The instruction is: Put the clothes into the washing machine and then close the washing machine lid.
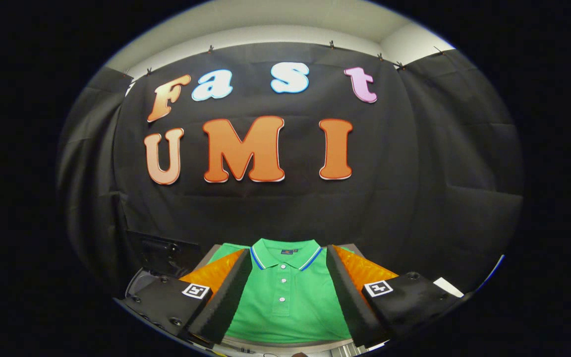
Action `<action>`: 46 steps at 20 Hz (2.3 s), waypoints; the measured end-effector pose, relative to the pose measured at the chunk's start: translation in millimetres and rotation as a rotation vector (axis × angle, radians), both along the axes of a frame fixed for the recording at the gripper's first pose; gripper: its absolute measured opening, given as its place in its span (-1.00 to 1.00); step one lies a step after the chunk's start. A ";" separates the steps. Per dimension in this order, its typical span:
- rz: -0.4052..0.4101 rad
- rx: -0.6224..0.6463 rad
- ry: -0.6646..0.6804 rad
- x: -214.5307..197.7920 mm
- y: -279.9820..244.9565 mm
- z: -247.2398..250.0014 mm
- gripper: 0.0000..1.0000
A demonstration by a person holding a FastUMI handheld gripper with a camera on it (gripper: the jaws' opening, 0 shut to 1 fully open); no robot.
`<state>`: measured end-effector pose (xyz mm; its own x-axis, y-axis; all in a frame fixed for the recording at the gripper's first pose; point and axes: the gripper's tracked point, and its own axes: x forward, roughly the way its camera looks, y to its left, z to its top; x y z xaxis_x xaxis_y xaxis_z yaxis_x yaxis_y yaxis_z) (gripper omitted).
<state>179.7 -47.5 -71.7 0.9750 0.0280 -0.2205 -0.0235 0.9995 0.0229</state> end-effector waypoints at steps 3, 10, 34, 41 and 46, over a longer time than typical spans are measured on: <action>-0.013 -0.009 0.092 34.8 2.8 -31.1 0.95; -0.045 -0.013 0.256 71.6 1.4 -86.3 0.96; -0.055 -0.030 0.774 80.5 10.3 -135.8 0.95; -0.021 -0.060 0.800 76.4 19.5 -133.1 0.46; -0.018 -0.077 0.823 80.5 23.1 -131.0 0.15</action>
<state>260.2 -24.4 -202.7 0.5008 -0.0306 -0.8650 -0.0129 0.9990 -0.0429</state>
